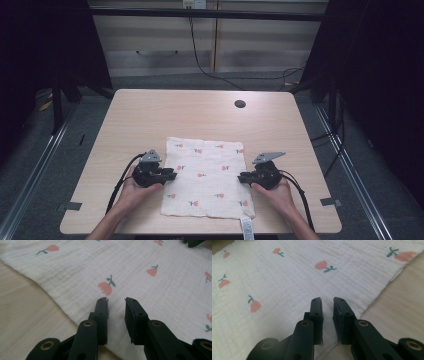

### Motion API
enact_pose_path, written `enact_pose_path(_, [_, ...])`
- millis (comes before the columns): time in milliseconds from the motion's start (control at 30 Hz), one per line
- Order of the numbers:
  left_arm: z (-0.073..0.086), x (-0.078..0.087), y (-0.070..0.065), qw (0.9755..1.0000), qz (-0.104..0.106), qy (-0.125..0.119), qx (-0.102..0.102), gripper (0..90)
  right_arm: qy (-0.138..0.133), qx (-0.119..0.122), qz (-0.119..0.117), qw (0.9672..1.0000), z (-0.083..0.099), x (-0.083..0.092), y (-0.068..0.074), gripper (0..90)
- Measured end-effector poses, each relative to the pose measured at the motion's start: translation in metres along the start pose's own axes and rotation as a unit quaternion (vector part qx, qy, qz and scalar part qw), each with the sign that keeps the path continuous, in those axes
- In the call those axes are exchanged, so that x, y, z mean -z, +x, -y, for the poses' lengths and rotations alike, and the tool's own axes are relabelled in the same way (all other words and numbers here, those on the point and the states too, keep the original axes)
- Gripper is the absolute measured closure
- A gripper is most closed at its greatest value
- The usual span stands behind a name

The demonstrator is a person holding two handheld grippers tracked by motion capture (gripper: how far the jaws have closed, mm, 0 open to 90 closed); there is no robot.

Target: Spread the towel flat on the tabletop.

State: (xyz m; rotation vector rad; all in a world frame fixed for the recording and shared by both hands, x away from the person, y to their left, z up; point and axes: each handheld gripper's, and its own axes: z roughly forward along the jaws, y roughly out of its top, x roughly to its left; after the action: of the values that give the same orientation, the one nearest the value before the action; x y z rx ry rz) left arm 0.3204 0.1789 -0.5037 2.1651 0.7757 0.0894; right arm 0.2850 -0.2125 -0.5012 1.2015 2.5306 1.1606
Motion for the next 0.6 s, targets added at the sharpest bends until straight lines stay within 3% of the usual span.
enact_pose_path(100, [0.003, 0.003, -0.007, 0.9999, -0.013, 0.001, -0.009, 73.7, 0.005, -0.001, 0.003, 1.0, 0.005, 0.005, 0.006, 78.0])
enact_pose_path(267, [0.011, 0.008, -0.015, 0.9999, 0.008, 0.004, -0.014, 73.2, 0.007, -0.002, -0.006, 1.0, 0.013, 0.011, 0.013, 77.9])
enact_pose_path(400, [0.012, 0.01, -0.023, 0.9995, 0.002, 0.011, -0.028, 71.6, 0.01, 0.001, -0.007, 0.9999, 0.014, 0.012, 0.018, 77.8])
enact_pose_path(600, [0.011, 0.009, -0.019, 0.9996, 0.007, 0.006, -0.025, 70.3, 0.011, 0.007, -0.004, 0.9999, 0.011, 0.012, 0.021, 72.8])
